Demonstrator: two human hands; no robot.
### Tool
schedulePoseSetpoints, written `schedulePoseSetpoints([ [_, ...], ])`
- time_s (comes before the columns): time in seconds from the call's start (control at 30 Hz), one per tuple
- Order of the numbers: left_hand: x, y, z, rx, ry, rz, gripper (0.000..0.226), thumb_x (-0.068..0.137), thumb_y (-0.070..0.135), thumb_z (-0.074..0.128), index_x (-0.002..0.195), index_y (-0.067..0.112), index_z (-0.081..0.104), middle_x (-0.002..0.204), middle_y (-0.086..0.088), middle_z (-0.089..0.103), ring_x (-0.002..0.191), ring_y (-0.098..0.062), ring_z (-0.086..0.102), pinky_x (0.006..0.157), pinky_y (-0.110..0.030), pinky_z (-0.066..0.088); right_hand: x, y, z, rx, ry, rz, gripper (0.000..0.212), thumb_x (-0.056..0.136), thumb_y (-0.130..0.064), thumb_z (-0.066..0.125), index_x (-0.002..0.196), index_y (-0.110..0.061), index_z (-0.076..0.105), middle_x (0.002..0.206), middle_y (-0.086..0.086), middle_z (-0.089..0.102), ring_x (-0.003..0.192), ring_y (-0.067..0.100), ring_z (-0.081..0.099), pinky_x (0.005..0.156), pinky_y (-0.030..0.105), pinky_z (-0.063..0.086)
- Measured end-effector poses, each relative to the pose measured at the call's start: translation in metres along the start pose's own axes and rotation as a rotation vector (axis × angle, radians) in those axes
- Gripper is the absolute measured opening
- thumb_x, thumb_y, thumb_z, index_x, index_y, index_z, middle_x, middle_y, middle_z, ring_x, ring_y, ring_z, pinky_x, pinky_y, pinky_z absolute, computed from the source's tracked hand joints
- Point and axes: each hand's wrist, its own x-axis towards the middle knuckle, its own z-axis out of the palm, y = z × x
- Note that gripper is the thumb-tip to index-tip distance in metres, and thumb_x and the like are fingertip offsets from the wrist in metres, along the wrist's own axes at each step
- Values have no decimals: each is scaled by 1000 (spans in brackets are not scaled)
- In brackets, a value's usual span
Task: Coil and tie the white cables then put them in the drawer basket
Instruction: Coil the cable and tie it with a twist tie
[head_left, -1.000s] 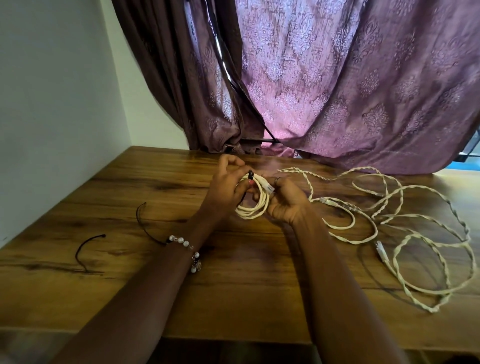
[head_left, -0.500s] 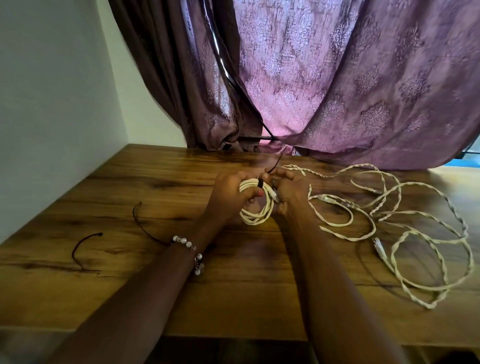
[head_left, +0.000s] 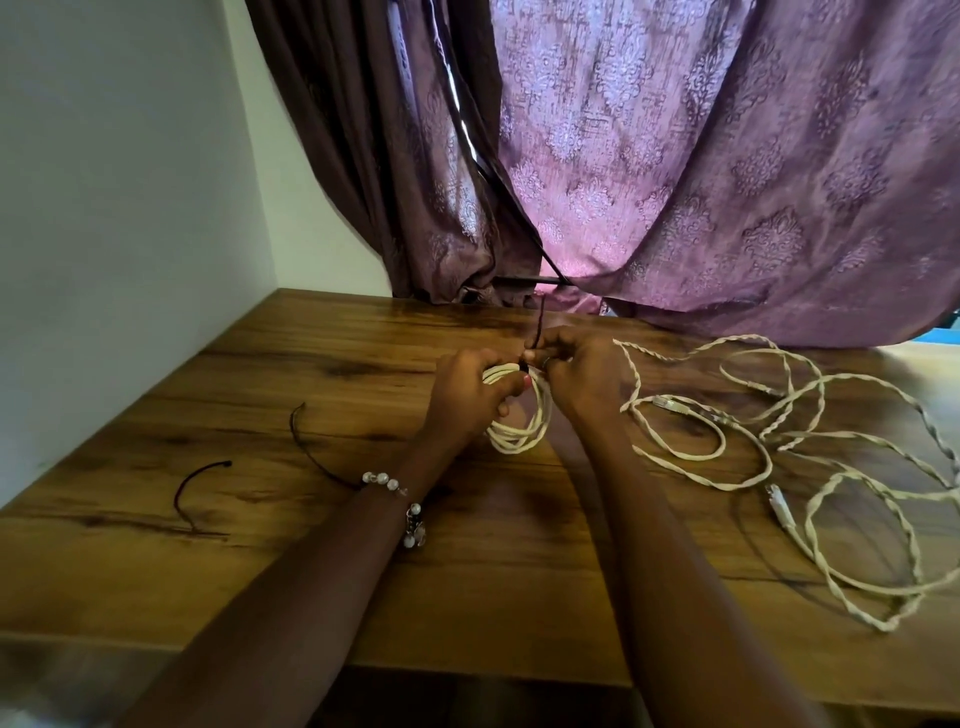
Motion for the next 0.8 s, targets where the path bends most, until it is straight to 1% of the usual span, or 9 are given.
schedulePoseSetpoints([
  [0.07,2,-3,-1,0,33,-21,15,82,12,70,96,10,73,49,0,63,42,-9,56,53,-26,49,-2,-4,2,-4,-40,-55,11,73,4,71,72,-7,73,65,-2,65,56,0,52,54,10,38],
  [0.13,4,-7,-1,-13,65,-70,18,82,13,70,100,10,72,56,-12,66,44,-11,58,54,-27,50,-3,-5,6,12,-74,-80,8,72,-1,73,70,-8,72,66,1,67,58,5,53,60,20,42],
  [0.27,7,-13,1,-138,142,-185,19,83,5,68,102,3,69,60,-6,64,42,-8,56,44,-24,48,-2,1,15,35,-98,-68,9,71,-13,76,80,-14,77,83,1,74,82,17,65,75,34,52],
  [0.37,11,-12,0,-384,161,-321,19,86,-3,62,105,-3,65,67,-10,61,41,-2,51,40,-17,42,-3,2,22,111,-147,-21,12,65,-26,76,76,-30,76,90,2,71,90,22,65,78,42,54],
  [0.47,16,-7,-6,-647,143,-456,22,86,-12,55,105,-5,63,65,-5,63,42,-3,50,41,-16,40,-4,2,23,227,-120,27,19,63,-15,82,73,-30,75,96,8,66,90,19,63,75,31,54],
  [0.57,20,-7,-10,-804,92,-545,23,86,-14,48,99,-4,64,70,-8,66,46,-7,51,41,-16,40,-5,-3,17,313,-150,39,14,68,11,76,78,1,74,88,13,65,78,7,64,65,18,50],
  [0.63,21,-9,-10,-860,67,-585,19,88,-7,47,96,-5,64,72,-11,64,46,-9,51,39,-17,38,-9,-7,14,380,-187,55,19,69,21,69,81,7,72,78,8,67,65,-1,64,60,16,50],
  [0.7,20,-7,-11,-930,51,-608,19,91,1,51,99,-11,62,72,-15,62,44,-13,54,40,-19,41,-12,-9,12,339,-229,3,21,68,19,71,83,4,74,78,7,69,61,-3,62,61,18,51],
  [0.8,15,-1,-13,-890,55,-586,9,87,-1,60,86,-9,65,61,-13,65,40,-14,57,41,-20,47,-11,-5,12,201,-292,-100,19,67,9,76,84,0,76,80,8,72,61,-6,60,62,13,46],
])
